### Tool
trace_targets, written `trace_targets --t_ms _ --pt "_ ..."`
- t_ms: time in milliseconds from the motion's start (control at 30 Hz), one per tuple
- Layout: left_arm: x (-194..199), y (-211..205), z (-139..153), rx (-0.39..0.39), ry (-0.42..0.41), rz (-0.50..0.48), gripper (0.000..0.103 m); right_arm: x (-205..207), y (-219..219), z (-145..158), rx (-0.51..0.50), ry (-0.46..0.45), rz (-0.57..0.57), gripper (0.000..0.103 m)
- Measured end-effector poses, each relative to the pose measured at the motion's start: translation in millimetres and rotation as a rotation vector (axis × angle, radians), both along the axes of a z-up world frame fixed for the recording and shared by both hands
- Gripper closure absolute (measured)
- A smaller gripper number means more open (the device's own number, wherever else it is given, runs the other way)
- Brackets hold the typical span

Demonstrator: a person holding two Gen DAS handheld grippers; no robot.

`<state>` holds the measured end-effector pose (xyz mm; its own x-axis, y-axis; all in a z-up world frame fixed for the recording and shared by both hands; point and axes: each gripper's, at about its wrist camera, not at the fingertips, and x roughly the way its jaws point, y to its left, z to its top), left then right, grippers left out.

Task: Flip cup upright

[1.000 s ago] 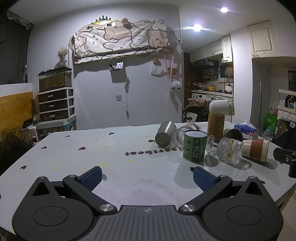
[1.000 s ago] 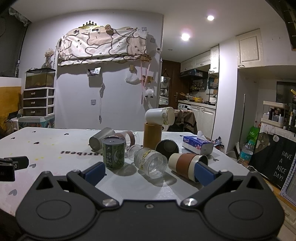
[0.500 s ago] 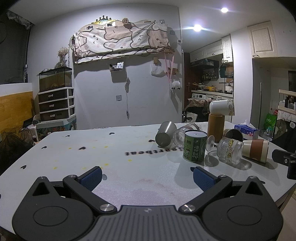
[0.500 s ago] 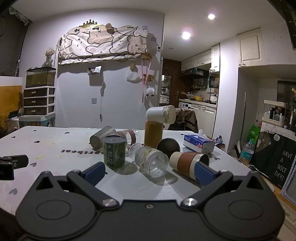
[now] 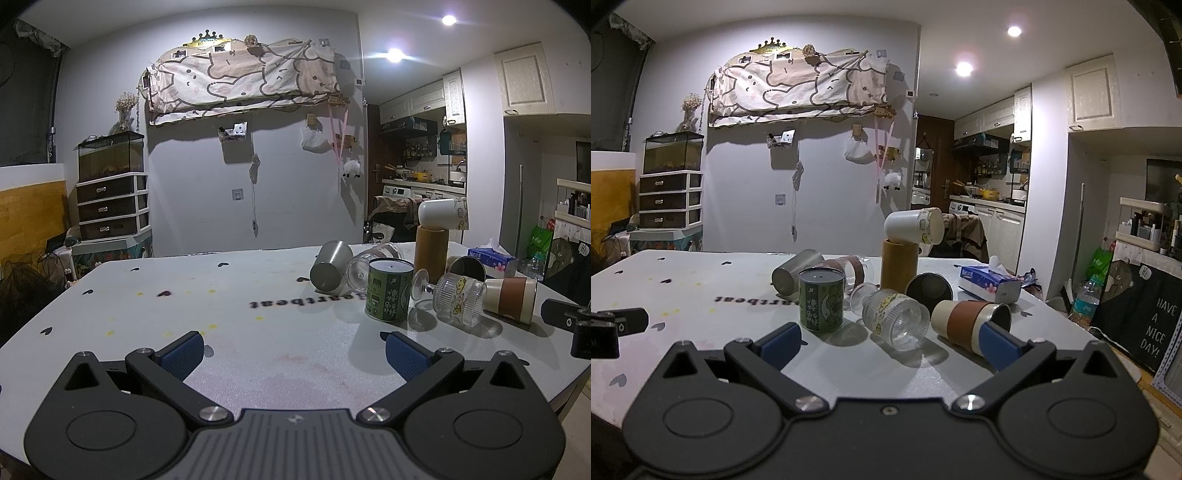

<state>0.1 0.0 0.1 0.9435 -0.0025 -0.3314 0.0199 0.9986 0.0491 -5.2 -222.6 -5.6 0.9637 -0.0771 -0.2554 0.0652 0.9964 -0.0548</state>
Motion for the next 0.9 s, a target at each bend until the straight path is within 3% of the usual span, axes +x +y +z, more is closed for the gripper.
trace_targets --t_ms 900 --pt "0.5 2.5 -10.9 -0.002 0.004 0.0 0.0 5.4 -0.4 -8.1 0.035 0.033 -0.004 0.0"
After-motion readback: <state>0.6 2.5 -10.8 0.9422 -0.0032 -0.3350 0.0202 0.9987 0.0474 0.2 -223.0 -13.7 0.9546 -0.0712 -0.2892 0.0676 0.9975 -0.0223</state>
